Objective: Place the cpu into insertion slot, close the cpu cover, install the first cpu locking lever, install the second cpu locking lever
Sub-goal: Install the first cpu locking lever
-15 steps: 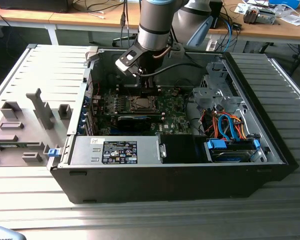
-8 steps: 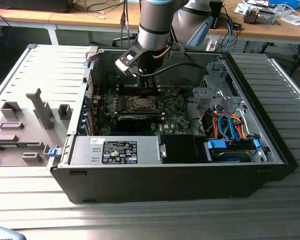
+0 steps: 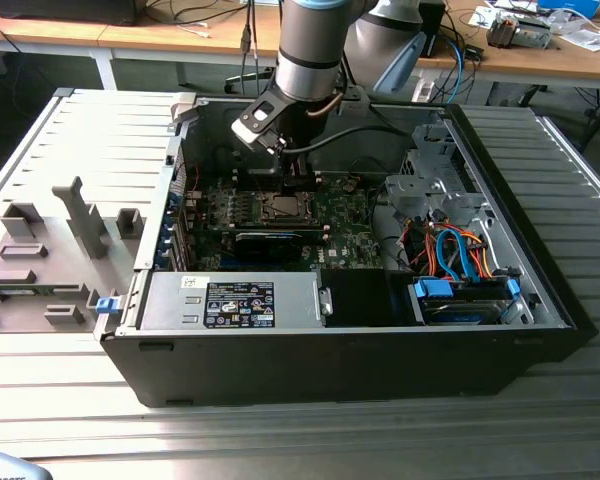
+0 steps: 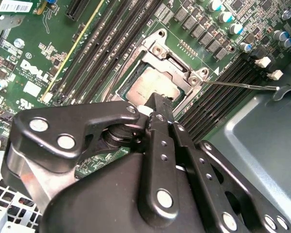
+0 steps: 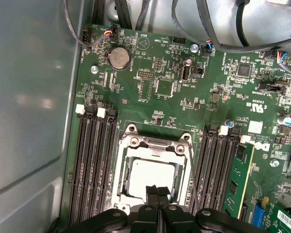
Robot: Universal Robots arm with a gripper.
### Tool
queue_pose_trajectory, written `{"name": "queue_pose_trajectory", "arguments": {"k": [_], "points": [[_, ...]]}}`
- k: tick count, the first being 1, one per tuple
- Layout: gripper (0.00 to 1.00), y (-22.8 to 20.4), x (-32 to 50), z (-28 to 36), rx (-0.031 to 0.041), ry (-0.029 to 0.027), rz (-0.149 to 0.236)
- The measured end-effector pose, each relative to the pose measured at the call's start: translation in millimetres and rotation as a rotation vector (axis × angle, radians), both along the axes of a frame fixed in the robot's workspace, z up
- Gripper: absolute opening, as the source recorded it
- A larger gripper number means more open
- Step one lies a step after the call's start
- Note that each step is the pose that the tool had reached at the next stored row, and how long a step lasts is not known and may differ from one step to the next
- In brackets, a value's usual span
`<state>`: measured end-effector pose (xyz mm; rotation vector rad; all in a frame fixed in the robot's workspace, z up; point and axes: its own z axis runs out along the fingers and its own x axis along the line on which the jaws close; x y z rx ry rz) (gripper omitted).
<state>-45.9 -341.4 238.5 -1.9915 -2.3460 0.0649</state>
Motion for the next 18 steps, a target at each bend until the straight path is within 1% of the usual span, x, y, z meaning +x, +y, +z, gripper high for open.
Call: {"name": "queue_pose_trajectory", "arguments": {"k": [1,18], "points": [[0.11,-0.5,-0.6,-0.1,0.0004,-0.0003,0.000],[0.11,-0.6,0.3,0.0,0.0001,-0.0002,0.007]]}}
